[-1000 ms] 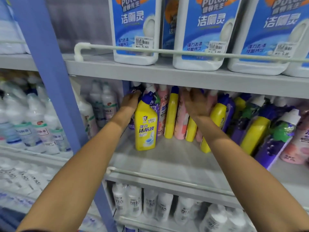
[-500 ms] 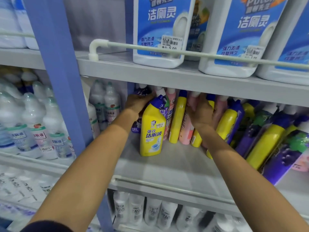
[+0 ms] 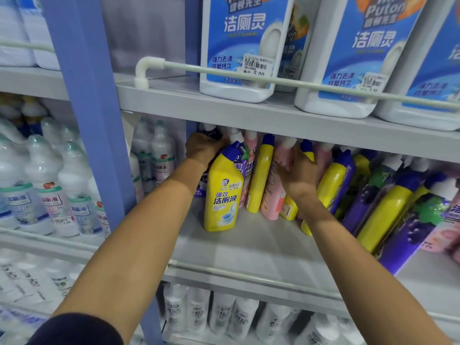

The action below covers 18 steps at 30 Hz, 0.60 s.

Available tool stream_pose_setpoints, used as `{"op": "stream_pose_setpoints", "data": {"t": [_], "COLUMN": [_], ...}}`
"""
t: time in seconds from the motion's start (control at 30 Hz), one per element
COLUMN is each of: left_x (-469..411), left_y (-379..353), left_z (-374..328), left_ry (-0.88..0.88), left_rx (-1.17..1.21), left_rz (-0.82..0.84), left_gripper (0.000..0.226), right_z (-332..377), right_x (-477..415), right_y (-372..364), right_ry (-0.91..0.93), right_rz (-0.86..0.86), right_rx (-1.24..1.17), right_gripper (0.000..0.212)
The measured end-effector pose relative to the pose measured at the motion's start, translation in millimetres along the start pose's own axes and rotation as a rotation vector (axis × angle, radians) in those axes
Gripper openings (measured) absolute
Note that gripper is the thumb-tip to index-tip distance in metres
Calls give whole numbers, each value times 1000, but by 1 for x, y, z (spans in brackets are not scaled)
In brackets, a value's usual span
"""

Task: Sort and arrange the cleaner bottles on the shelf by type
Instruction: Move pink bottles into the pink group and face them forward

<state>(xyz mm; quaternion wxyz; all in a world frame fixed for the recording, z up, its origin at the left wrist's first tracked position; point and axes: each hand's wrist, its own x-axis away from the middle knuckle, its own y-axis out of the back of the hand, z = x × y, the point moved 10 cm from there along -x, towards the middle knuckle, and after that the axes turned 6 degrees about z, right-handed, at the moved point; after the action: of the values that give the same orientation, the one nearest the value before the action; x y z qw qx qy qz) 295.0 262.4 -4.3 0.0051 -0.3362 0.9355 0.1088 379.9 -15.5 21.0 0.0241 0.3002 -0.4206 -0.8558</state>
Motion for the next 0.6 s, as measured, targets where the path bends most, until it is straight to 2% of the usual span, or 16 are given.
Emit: {"op": "stream_pose_setpoints", "data": {"t": [0.1, 0.17, 0.23, 0.27, 0.4, 0.53, 0.6], "left_x": [7, 14, 19, 20, 25, 49, 57], "left_y": [0, 3, 6, 7, -2, -22, -27], "left_z": [0, 6, 17, 22, 31, 32, 37], "left_ry": [-9, -15, 23, 47, 98, 11, -12], "left_rx": [-12, -12, 74, 112, 175, 328, 403], "left_rz": [-11, -39, -61, -62, 39, 173, 141], "left_gripper": [59, 80, 96, 96, 52, 44, 37], "right_z": [1, 0, -2, -3, -3, -5, -2], "right_x": [8, 14, 18, 19, 25, 27, 27], "right_y": [5, 6, 6, 6, 8, 9, 10], "right_ry": [27, 43, 53, 55, 61, 73, 96], "right_rz": [-7, -21, -41, -51, -86, -98, -90], "right_rx": [-55, -108, -130, -143, -186, -191, -163], "right_gripper": [46, 44, 45, 46, 54, 42, 37]}}
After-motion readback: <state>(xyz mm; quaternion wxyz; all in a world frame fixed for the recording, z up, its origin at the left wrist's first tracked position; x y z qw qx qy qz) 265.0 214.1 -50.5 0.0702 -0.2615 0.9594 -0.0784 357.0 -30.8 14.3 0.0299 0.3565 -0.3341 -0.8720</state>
